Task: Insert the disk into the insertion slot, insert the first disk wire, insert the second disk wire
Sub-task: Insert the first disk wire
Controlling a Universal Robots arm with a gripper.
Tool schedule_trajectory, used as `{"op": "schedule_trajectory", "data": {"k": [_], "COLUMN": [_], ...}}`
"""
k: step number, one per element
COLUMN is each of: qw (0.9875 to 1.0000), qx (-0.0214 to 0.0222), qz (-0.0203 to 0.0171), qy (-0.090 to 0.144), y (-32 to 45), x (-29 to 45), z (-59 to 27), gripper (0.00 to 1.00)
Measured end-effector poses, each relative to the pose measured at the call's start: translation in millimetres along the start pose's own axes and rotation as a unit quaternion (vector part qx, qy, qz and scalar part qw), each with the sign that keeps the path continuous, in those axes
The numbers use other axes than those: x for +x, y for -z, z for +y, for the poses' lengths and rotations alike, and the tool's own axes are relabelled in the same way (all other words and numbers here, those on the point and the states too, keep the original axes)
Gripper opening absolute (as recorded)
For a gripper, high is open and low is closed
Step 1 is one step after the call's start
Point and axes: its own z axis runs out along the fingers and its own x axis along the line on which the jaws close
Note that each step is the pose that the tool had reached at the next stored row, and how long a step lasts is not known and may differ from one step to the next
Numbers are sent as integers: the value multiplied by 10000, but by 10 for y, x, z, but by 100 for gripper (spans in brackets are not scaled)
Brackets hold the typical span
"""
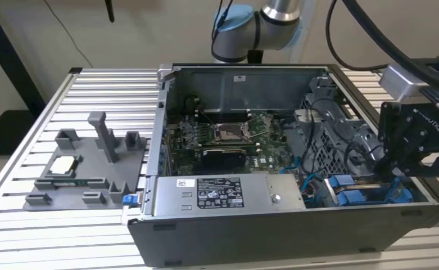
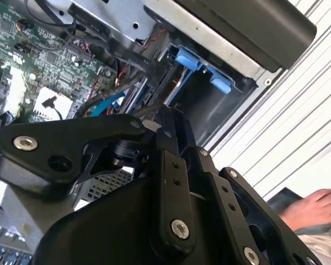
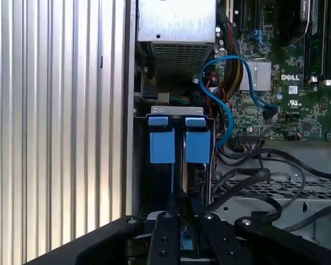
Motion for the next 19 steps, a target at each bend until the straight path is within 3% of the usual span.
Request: {"op": "schedule_trajectory", "data": {"k": [8,19], "qw": [10000,9999], "qx": [59,115], "qz": [-32,-29], "qy": [1,1], "y": [-63,-136], "x": [-143,-166], "z": [-45,-71], "gripper": [19,19]}}
